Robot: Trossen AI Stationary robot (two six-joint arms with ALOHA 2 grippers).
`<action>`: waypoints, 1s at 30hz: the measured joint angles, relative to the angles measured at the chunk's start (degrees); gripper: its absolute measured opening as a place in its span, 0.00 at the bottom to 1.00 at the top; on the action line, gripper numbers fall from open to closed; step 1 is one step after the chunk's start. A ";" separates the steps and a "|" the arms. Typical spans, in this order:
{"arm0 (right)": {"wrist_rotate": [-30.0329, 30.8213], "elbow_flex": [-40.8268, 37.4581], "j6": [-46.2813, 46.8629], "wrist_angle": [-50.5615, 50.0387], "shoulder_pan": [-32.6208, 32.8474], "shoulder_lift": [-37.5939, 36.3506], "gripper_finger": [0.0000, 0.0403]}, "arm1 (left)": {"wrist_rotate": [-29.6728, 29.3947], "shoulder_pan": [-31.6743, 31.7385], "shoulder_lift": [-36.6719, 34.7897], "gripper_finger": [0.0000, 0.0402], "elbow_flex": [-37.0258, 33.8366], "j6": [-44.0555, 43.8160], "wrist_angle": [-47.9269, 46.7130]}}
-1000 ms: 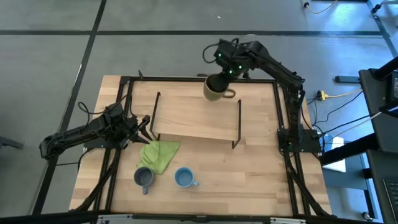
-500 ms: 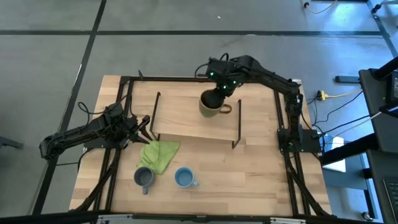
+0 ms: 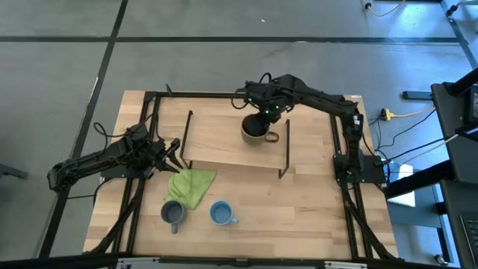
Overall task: Stack small to large cups/mugs on shelf
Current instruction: Put the brown mug on the shelf
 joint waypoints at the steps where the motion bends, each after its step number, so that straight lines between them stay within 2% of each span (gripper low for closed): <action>1: 0.00 0.00 0.73 -0.02 0.25 0.00 0.12 | 0.00 0.00 0.02 0.21 0.01 0.00 0.01; 14: 2.11 0.00 2.45 -0.02 2.56 0.00 0.13 | 0.00 0.00 0.02 0.21 0.01 0.00 0.01; 19: 3.82 0.02 0.95 0.05 2.55 -0.02 0.19 | 0.00 0.00 0.02 0.21 0.00 0.00 0.00; 30: 2.01 0.06 0.47 0.03 2.54 -0.68 0.30 | 0.00 0.00 0.01 0.21 0.00 0.00 0.01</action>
